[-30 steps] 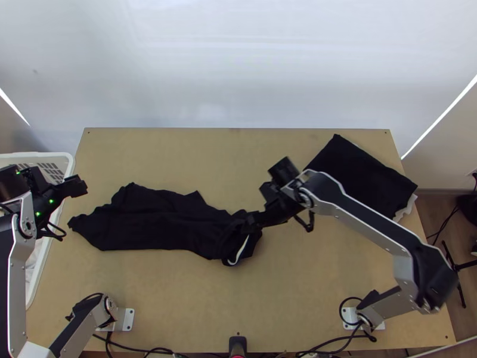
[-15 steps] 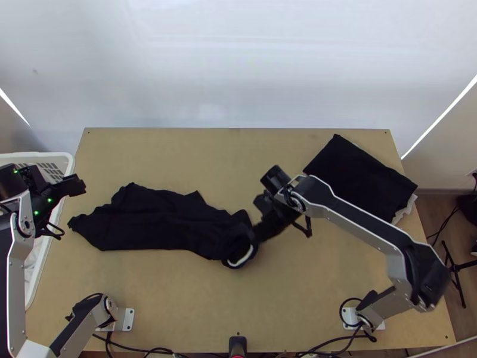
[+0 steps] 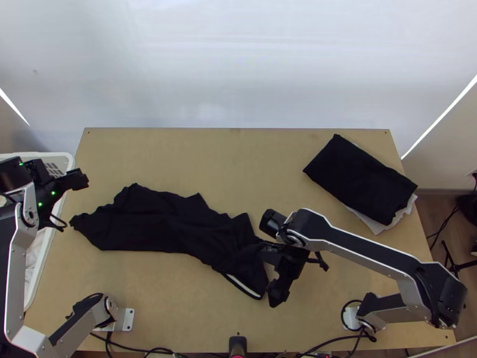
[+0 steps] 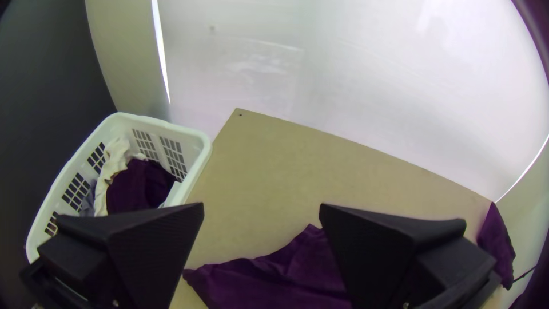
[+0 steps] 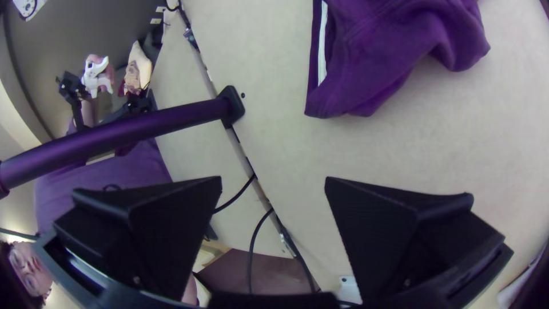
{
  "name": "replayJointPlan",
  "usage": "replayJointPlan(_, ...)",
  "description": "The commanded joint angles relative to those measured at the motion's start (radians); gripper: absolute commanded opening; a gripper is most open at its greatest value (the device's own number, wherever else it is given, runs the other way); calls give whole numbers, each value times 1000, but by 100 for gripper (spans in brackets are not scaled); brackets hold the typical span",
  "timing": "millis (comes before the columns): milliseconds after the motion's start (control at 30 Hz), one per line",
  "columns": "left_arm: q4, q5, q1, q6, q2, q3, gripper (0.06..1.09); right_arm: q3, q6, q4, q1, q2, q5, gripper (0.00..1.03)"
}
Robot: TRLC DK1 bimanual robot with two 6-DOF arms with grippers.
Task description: Fold the t-shirt
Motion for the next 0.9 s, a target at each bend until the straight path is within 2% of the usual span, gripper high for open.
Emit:
replayJointPlan(0, 27, -3, -11, -6, 45, 14, 104, 51, -19, 8, -58, -41, 2, 98)
replayJointPlan(133, 28, -3, -11, -5, 63, 28, 104, 122, 66, 62, -149, -27, 0, 82)
replayJointPlan(167, 30, -3, -11, -5, 68, 29, 104, 130, 89, 84, -167, -21, 0, 73)
replayJointPlan(267, 42, -3, -11, -3, 76, 31, 104, 127, 190, 228, -211, -15, 0, 21)
replayJointPlan(300, 44, -3, -11, -2, 80, 32, 104, 128, 207, 258, -218, -7, 0, 11)
replayJointPlan(367, 44, -3, -11, -2, 86, 39, 104, 151, 215, 263, -218, 31, 0, 10)
replayJointPlan(400, 44, -3, -11, -2, 89, 42, 104, 162, 215, 263, -218, 48, 0, 13)
replayJointPlan(467, 44, -3, -11, -2, 94, 49, 104, 194, 224, 263, -216, 90, 0, 26)
replayJointPlan(500, 44, -3, -11, -2, 99, 54, 104, 211, 225, 262, -216, 114, 0, 37)
replayJointPlan(533, 44, -3, -11, -2, 100, 55, 104, 228, 225, 260, -215, 136, 0, 39)
replayJointPlan(800, 42, -3, -13, -2, 105, 75, 104, 294, 267, 260, -215, 258, 39, 40)
replayJointPlan(867, 42, -3, -11, -2, 108, 80, 104, 280, 267, 255, -211, 263, 62, 44)
